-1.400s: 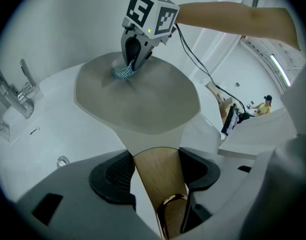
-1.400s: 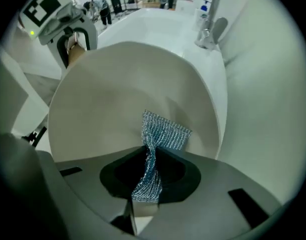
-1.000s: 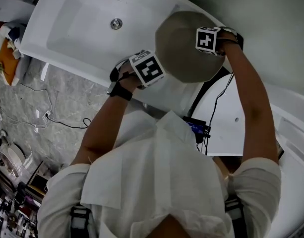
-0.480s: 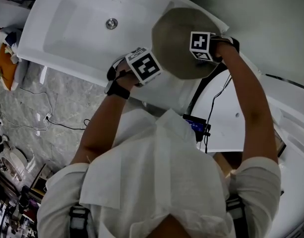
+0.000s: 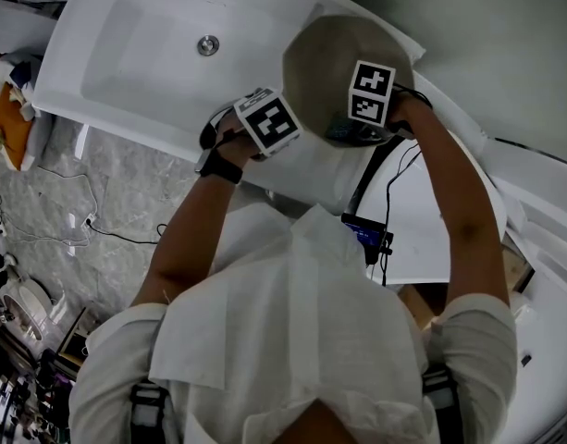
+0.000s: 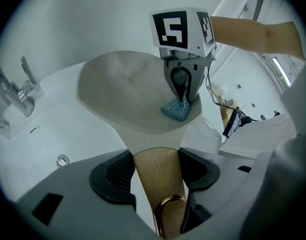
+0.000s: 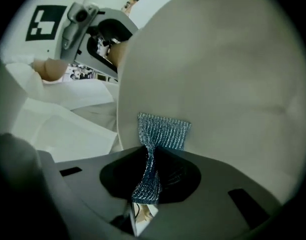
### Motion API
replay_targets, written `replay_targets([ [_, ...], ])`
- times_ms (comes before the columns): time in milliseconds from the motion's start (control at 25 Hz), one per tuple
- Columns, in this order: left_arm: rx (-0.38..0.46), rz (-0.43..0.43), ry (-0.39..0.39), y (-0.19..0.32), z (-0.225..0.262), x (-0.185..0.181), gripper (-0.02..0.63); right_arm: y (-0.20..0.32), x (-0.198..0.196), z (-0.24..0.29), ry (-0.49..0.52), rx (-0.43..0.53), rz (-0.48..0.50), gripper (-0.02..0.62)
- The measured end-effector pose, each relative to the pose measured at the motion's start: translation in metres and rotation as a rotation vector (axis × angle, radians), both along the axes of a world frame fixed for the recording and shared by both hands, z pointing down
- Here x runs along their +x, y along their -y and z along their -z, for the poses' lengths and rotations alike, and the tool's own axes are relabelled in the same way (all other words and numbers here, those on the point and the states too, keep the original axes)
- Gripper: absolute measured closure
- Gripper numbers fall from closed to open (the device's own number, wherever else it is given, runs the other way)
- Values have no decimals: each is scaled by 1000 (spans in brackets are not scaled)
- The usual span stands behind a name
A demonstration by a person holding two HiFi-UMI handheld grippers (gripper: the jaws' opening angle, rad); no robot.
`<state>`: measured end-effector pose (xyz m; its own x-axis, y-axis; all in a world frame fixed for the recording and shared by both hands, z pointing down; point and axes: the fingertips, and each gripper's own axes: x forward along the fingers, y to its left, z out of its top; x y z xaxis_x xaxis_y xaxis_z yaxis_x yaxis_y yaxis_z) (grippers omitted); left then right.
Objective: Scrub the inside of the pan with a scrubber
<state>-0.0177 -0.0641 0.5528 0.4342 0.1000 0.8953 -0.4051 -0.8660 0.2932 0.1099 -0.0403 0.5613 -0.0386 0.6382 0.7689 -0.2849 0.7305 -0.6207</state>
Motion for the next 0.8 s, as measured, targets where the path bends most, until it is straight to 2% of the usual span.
replay_targets([
  [200, -1, -7, 5, 0, 0, -1, 333, 4, -45, 5, 171, 23, -149, 543],
  [280, -2, -11, 6, 0, 0, -1, 333, 12, -62, 3, 222, 61, -226, 543],
  [640, -7, -20, 14, -2, 0, -2, 333, 88, -109, -17, 322, 429, -575, 542],
  [800, -12, -14, 17, -3, 1, -1, 333, 122, -104, -20, 303, 586, -658, 543],
])
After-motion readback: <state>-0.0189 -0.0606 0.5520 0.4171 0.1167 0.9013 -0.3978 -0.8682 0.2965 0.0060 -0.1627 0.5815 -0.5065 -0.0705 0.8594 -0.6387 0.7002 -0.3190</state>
